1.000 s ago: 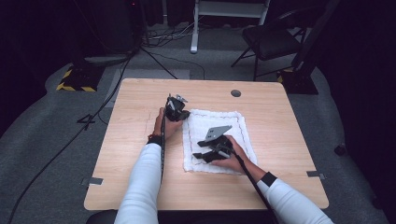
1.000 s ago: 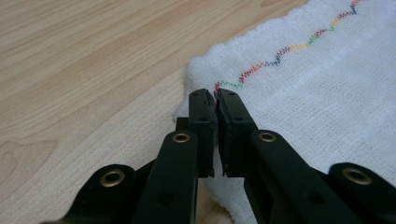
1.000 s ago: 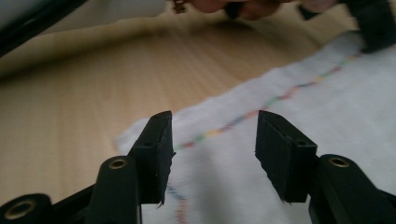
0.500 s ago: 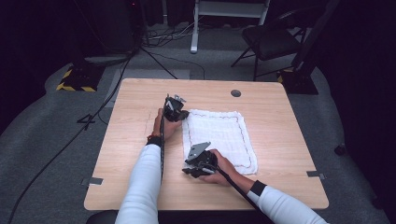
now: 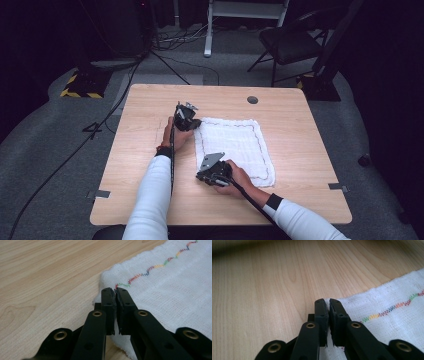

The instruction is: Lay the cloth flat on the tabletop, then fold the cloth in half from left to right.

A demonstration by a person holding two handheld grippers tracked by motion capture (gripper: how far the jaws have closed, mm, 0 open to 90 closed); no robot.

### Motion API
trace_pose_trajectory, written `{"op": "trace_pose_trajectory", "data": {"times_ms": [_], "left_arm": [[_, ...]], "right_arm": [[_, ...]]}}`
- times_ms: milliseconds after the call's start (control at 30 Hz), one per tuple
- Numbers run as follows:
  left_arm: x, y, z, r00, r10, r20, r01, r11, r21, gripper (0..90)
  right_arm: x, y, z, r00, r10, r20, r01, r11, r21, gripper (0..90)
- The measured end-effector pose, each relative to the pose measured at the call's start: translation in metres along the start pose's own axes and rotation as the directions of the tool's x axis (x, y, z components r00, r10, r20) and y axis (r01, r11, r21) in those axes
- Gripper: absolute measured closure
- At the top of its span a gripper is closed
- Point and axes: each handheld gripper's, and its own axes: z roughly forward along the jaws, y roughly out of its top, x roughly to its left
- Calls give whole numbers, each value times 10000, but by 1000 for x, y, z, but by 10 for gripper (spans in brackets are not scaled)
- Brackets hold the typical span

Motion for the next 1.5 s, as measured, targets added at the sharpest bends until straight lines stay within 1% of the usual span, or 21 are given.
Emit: {"op": "trace_pose_trajectory", "data": {"times_ms": [133, 200, 267, 300, 367, 467, 533, 667, 700, 733, 767, 867, 900, 933, 1033, 1100, 1133, 1233, 1267, 1300, 1500], "left_arm": [[3, 2, -9, 9999, 85, -121, -85, 10000, 23, 853], [5, 2, -16, 9993, 260, -271, -258, 9996, 83, 852], [7, 1, -19, 9992, 232, -328, -230, 9997, 55, 853], [11, -1, -25, 9993, 110, -366, -112, 9999, -53, 853], [13, -2, -29, 9993, 40, -377, -40, 10000, 3, 853], [14, -2, -35, 9985, 183, -525, -178, 9998, 96, 853], [14, -1, -39, 9980, 282, -564, -283, 9996, -13, 852], [12, 2, -43, 9981, 232, -567, -246, 9994, -233, 853], [9, 5, -43, 9981, 265, -554, -282, 9992, -295, 853], [9, 5, -43, 9981, 265, -554, -282, 9992, -295, 853], [5, 9, -42, 9976, 355, -588, -373, 9989, -299, 853], [1, 14, -40, 9975, 418, -573, -443, 9981, -420, 853], [-5, 21, -39, 9975, 460, -530, -488, 9974, -533, 853], [-5, 21, -39, 9975, 460, -530, -488, 9974, -533, 853], [-15, 31, -35, 9965, 674, -502, -704, 9957, -608, 854], [-25, 42, -32, 9953, 825, -506, -858, 9940, -677, 854], [-25, 42, -32, 9953, 825, -506, -858, 9940, -677, 854], [-34, 51, -27, 9936, 1001, -519, -1040, 9915, -778, 855], [-41, 56, -22, 9936, 1034, -466, -1072, 9901, -901, 855], [-41, 56, -22, 9936, 1034, -466, -1072, 9901, -901, 855], [-62, 70, -6, 9904, 1364, -219, -1377, 9873, -794, 855]], "right_arm": [[7, 5, 0, 9997, -259, 13, 260, 9996, -104, 857], [8, 9, 0, 9994, -348, 22, 349, 9992, -176, 857], [9, 14, 0, 9992, -393, 14, 393, 9989, -266, 858], [10, 16, -1, 9992, -390, 43, 391, 9987, -334, 857], [10, 19, -2, 9990, -457, 24, 457, 9982, -375, 858], [9, 25, -5, 9995, -303, -132, 297, 9986, -435, 858], [8, 27, -8, 9995, -289, -115, 282, 9981, -553, 858], [7, 28, -19, 9999, -143, 46, 146, 9966, -807, 858], [6, 26, -26, 9998, -64, 188, 81, 9960, -890, 859], [6, 26, -26, 9998, -64, 188, 81, 9960, -890, 859], [4, 23, -33, 9996, 87, 271, -59, 9949, -1005, 859], [1, 19, -42, 9989, 250, 402, -203, 9933, -1135, 859], [-2, 14, -51, 9981, 375, 489, -313, 9921, -1215, 859], [-2, 14, -51, 9981, 375, 489, -313, 9921, -1215, 859], [-6, 5, -68, 9954, 614, 730, -505, 9885, -1425, 859], [-9, -1, -76, 9939, 681, 872, -544, 9871, -1507, 859], [-9, -1, -76, 9939, 681, 872, -544, 9871, -1507, 859], [-14, -16, -93, 9879, 1099, 1099, -898, 9808, -1731, 859], [-15, -21, -97, 9861, 1184, 1162, -967, 9793, -1777, 859], [-15, -21, -97, 9861, 1184, 1162, -967, 9793, -1777, 859], [-23, -43, -118, 9756, 1608, 1494, -1309, 9727, -1918, 859]]}}
